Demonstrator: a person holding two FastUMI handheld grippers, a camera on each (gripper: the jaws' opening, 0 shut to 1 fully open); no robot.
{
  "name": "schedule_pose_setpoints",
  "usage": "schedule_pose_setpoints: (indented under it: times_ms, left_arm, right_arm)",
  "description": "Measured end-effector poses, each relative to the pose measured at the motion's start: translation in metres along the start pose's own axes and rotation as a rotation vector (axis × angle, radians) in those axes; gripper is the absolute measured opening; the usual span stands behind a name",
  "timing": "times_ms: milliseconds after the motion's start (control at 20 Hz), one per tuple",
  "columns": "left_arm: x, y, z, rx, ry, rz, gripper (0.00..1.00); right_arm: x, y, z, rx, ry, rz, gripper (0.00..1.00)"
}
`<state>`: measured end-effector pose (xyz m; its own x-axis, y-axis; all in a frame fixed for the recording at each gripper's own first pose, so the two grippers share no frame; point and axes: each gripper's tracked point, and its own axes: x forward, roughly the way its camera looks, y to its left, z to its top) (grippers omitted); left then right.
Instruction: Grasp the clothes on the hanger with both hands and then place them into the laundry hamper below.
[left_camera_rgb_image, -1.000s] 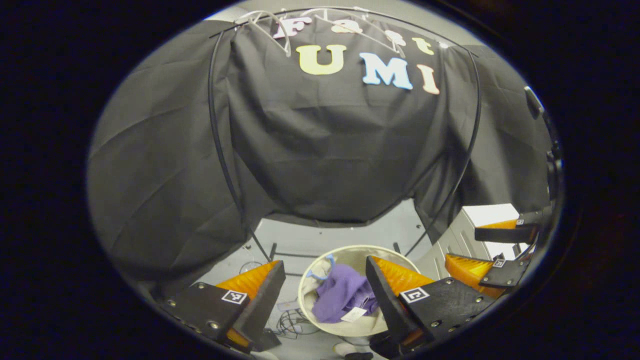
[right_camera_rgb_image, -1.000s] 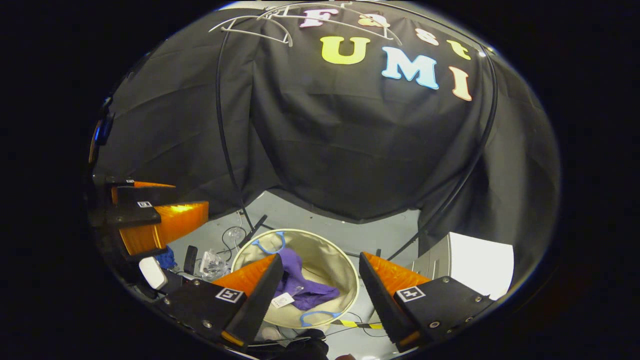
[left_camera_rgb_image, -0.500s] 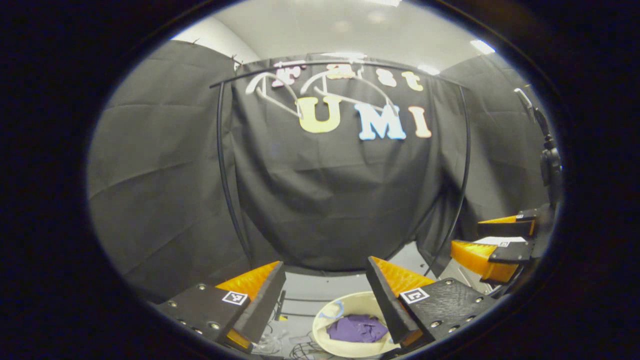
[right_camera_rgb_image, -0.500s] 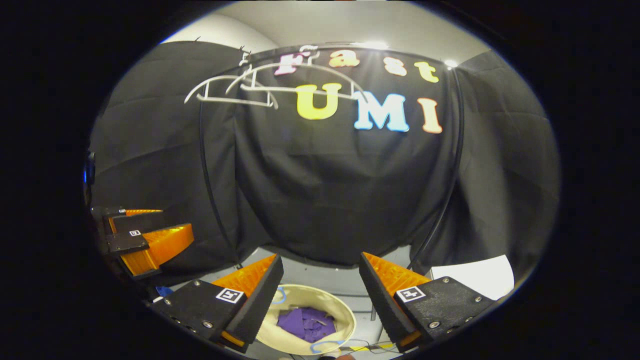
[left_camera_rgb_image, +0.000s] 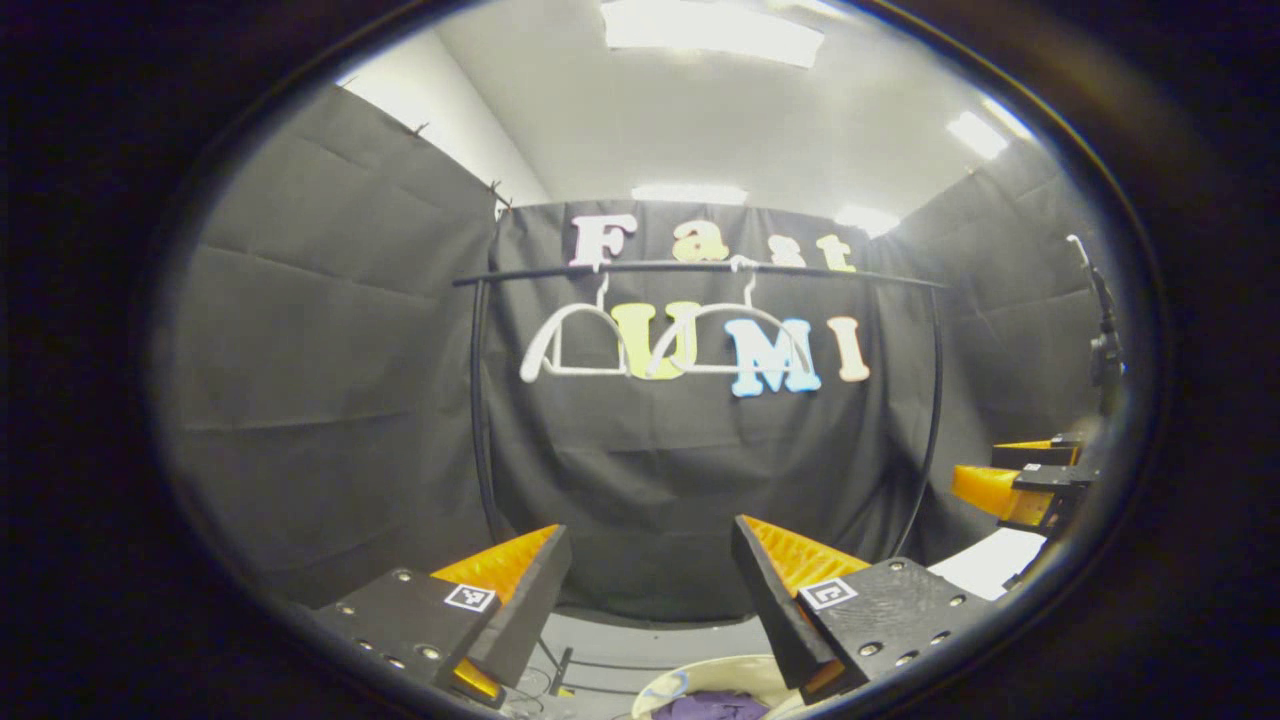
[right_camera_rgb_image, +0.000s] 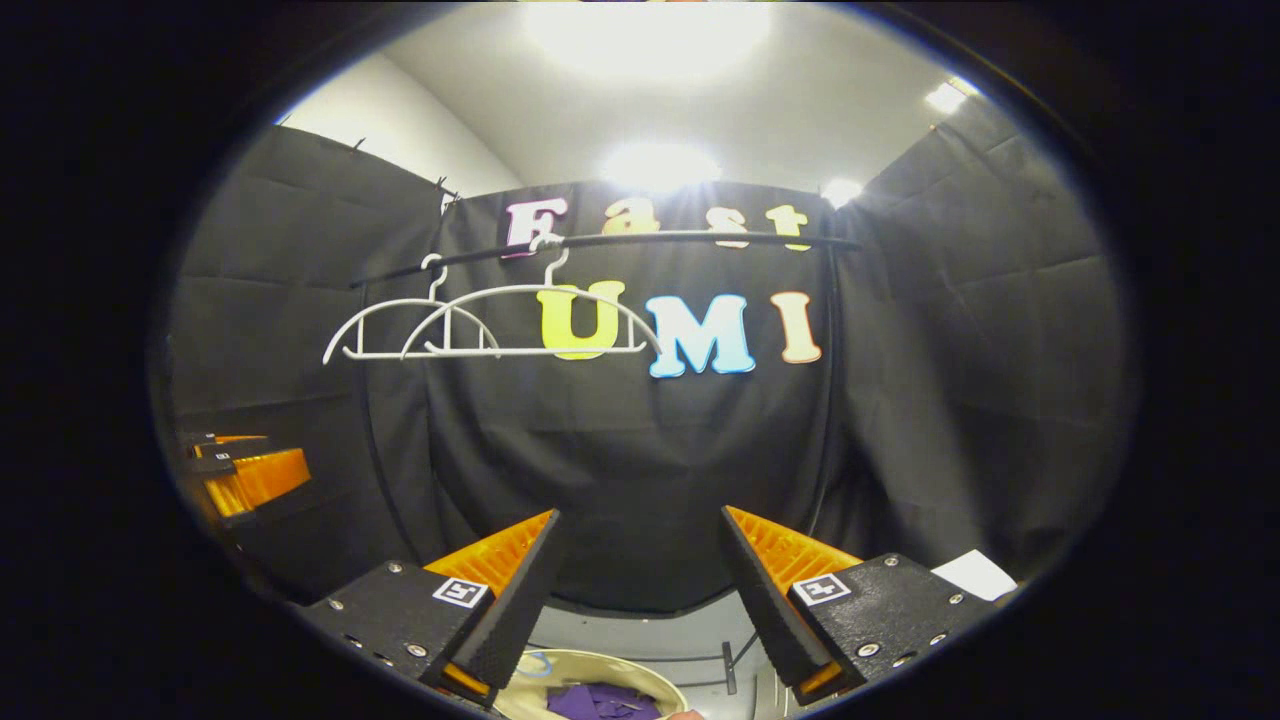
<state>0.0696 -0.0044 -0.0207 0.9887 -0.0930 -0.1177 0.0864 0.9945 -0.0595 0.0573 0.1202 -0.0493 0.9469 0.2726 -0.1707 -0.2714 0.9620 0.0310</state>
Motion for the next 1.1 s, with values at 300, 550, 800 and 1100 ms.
schedule_pose_setpoints:
  times_ms: [300,550,800,1100]
  left_arm:
    - [-0.016,0.038,0.023,0.022,-0.075,0.054,0.99]
    - [-0.023,0.038,0.027,0.012,-0.108,0.069,0.99]
    - [-0.029,0.042,0.035,0.041,-0.126,0.084,0.97]
    - [-0.036,0.039,0.042,0.055,-0.142,0.077,0.99]
  right_arm:
    - [-0.022,-0.025,0.027,0.023,-0.091,-0.063,0.94]
    - [-0.026,-0.034,0.038,0.04,-0.134,-0.092,0.94]
    - [-0.029,-0.032,0.039,0.044,-0.145,-0.094,0.94]
    - [-0.033,-0.033,0.038,0.047,-0.143,-0.099,0.94]
